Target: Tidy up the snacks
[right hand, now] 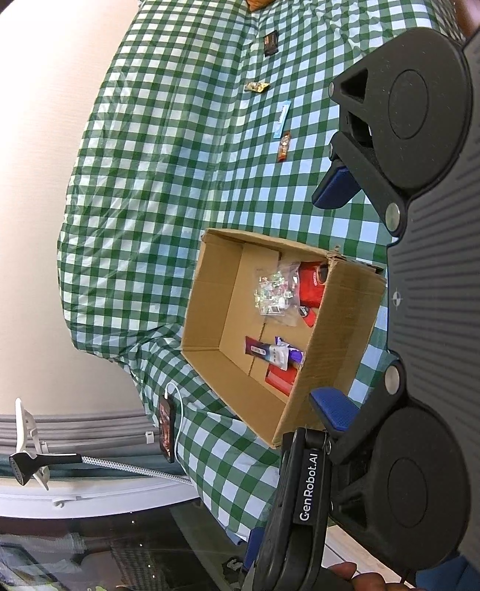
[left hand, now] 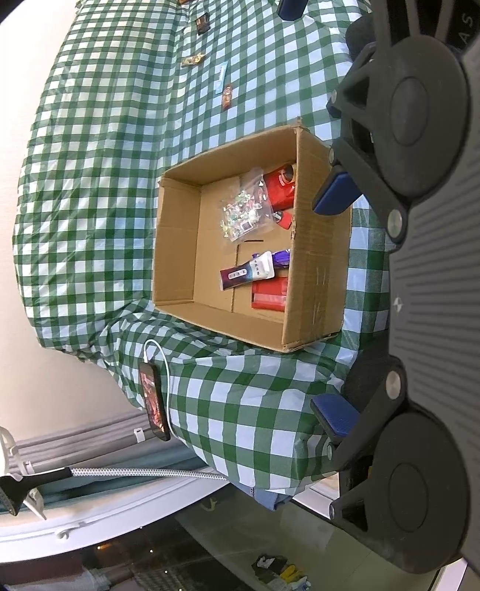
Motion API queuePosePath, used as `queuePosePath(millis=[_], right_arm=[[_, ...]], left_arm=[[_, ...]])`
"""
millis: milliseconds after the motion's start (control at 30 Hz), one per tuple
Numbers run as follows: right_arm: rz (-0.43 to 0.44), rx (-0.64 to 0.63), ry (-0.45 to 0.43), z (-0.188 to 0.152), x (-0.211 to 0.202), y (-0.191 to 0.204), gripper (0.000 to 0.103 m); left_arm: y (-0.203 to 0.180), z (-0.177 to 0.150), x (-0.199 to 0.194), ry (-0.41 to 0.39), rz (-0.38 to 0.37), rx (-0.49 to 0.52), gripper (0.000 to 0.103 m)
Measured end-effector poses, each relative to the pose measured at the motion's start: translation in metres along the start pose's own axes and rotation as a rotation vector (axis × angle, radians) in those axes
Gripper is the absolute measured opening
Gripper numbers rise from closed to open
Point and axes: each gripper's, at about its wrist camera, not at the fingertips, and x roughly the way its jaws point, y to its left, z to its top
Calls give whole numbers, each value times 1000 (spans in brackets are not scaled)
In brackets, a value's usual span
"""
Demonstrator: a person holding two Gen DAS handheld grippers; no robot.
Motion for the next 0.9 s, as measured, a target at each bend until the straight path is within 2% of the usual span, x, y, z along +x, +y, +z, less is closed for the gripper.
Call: queuePosePath(millis=[267, 467, 600, 733, 900], right_arm=[[-5, 33, 4, -2, 6, -19, 103], [-80, 144, -4, -8, 9, -70, 103], [-180, 222, 9, -17, 15, -125, 103], [-294, 308, 5, -23, 16, -197, 103], [-422, 444, -40, -13, 31, -315, 103]], left_arm=[[-19, 11, 10, 10, -9, 57, 103], [-61, 37, 25, 43, -64, 128, 103], [-102, 63, 43, 96, -151, 156, 103], [-156, 97, 68, 134, -225, 177, 103], [-248, 157, 110, 102, -266, 244, 103]])
